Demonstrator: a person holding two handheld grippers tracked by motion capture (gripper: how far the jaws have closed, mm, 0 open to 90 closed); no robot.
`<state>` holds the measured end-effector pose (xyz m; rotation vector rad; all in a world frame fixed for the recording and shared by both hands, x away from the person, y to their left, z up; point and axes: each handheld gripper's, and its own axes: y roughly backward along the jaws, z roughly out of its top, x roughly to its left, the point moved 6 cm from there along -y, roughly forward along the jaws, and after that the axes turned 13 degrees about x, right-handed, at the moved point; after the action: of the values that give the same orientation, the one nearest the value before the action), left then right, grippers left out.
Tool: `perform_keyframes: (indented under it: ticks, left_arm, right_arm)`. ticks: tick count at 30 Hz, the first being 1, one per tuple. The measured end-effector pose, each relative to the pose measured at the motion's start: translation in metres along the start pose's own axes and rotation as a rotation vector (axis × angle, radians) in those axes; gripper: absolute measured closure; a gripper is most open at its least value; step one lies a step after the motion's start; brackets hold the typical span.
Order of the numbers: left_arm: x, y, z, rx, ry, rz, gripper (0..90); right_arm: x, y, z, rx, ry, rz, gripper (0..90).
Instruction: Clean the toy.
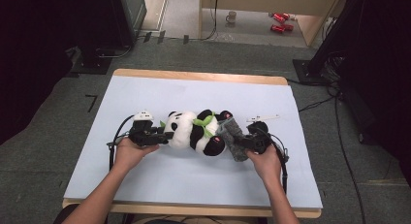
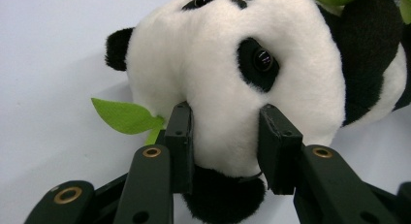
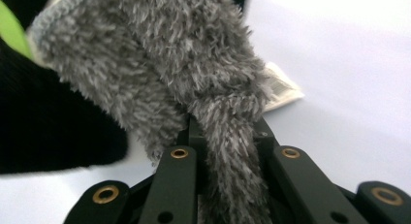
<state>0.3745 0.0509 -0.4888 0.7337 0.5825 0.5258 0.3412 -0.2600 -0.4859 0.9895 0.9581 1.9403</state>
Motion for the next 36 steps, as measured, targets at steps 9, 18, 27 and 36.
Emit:
perform_keyframes:
  ticks: [9,18,27,36]
  left_arm:
    - [0.001,-0.001,0.001,-0.009,0.022,-0.003,62.3]
    - [0.0,-0.001,0.002,-0.008,0.023,0.004,62.1]
    - [0.0,-0.001,0.002,-0.008,0.02,0.003,62.1]
    - [-0.003,-0.002,0.001,0.002,-0.011,0.015,62.1]
  right_arm:
    - [0.008,0.038,0.009,-0.059,-0.008,-0.001,79.1]
    - [0.039,0.065,0.022,-0.114,0.052,0.047,79.0]
    - [0.082,0.072,0.032,-0.119,0.149,0.091,78.8]
    - [0.086,0.039,0.026,-0.038,0.183,0.04,78.5]
